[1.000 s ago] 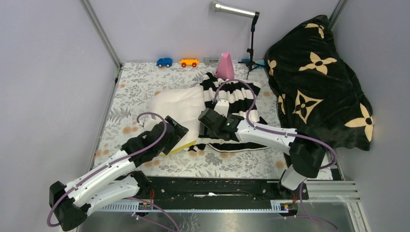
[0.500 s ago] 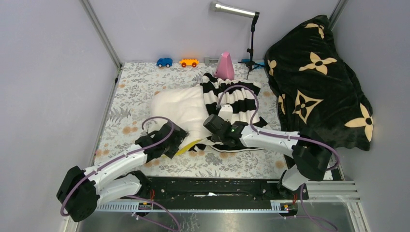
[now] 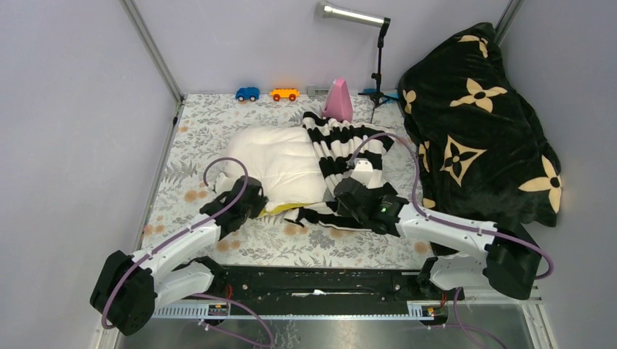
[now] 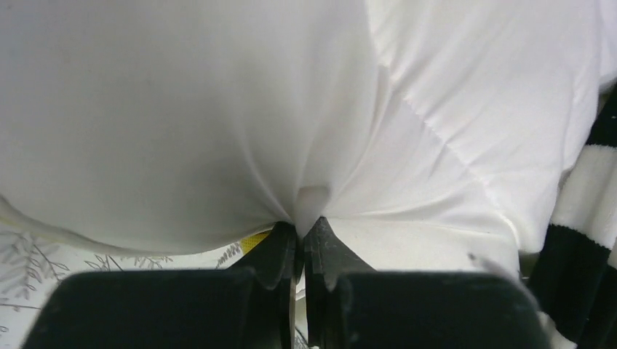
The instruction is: Remove the pillowcase from the pillow
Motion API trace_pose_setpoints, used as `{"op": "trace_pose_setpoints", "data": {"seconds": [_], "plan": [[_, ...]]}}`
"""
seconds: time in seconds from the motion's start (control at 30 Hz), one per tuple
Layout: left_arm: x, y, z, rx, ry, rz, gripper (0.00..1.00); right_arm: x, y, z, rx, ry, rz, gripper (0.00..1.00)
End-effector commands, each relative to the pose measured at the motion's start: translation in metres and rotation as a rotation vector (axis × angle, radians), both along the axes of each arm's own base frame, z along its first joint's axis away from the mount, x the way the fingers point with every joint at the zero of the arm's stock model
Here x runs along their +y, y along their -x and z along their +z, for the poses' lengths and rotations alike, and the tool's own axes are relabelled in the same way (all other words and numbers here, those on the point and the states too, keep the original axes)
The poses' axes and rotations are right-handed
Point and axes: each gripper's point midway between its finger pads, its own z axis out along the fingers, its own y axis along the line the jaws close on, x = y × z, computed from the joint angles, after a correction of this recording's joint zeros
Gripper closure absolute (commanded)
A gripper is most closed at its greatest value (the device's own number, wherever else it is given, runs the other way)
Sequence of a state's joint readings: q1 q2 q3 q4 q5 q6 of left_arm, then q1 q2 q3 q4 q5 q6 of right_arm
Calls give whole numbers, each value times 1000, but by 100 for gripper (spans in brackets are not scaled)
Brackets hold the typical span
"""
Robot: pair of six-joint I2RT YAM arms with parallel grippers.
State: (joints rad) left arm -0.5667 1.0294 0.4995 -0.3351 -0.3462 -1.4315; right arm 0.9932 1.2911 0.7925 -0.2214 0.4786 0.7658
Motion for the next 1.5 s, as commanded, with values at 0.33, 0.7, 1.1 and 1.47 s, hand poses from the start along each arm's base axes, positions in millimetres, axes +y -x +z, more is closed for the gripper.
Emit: {"op": "trace_pose_setpoints", "data": {"seconds": [0.33, 0.7, 1.1, 1.47], "plan": [[116, -31, 84, -76, -359, 266, 100, -170, -33, 16, -23, 192, -427, 85], [159, -17, 127, -119, -436, 368, 100, -228, -41, 72, -172, 203, -637, 85], [123, -35, 108, -117, -336, 167, 94, -150, -44, 57, -117, -19, -229, 22], [8, -43, 132, -324, -119, -479, 2, -80, -41, 46, 15, -154, 114, 0]]}}
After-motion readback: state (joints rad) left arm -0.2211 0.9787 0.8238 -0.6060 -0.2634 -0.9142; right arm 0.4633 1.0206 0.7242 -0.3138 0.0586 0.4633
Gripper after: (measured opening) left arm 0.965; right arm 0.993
